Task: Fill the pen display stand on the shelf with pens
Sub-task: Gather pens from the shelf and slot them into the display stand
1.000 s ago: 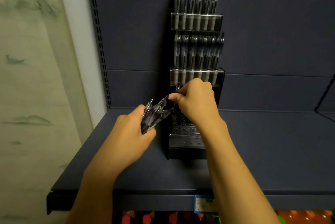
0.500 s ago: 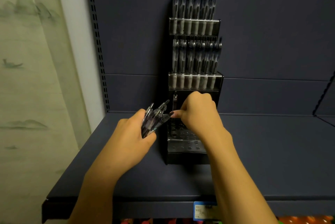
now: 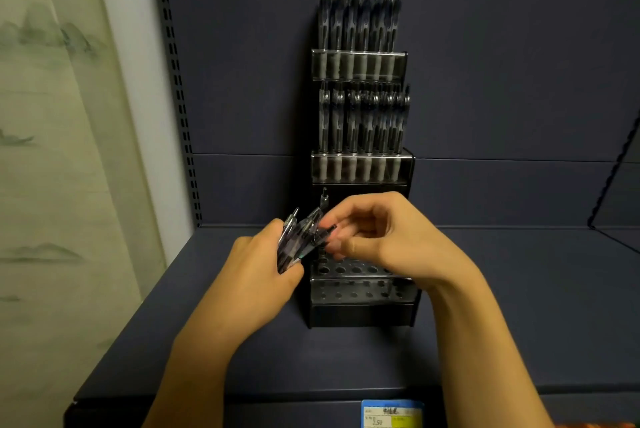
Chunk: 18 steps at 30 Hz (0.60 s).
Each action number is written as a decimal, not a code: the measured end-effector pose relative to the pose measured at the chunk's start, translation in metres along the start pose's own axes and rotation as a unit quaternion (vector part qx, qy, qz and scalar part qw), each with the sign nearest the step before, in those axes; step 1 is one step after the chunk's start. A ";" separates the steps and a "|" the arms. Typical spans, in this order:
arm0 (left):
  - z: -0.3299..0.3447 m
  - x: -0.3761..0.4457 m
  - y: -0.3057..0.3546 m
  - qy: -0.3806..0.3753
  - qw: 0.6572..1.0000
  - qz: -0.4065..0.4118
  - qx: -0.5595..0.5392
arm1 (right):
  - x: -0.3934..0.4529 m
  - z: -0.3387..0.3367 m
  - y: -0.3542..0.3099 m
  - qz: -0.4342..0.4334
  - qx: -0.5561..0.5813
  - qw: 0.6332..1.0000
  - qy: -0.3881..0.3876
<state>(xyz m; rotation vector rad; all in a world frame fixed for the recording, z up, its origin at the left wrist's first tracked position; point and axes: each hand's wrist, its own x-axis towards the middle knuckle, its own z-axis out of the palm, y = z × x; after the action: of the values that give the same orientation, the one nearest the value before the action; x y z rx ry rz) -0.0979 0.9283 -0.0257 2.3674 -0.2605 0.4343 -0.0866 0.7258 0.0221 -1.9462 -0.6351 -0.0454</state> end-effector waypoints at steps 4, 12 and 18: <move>0.002 0.001 -0.001 -0.001 1.000 0.004 0.003 | 0.004 0.006 0.002 0.023 0.020 0.999 0.020; 0.003 0.000 -0.003 -0.002 1.000 -0.003 -0.020 | 0.009 0.014 0.008 0.010 0.020 0.998 0.066; 0.003 0.001 -0.005 -0.001 0.999 0.006 -0.041 | 0.010 0.015 0.011 -0.027 0.016 0.993 0.110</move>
<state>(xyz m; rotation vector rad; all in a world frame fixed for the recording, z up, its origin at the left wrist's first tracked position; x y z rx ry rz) -0.0949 0.9301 -0.0303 2.2872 -0.2881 0.4179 -0.0766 0.7387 0.0090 -1.8599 -0.5382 -0.2791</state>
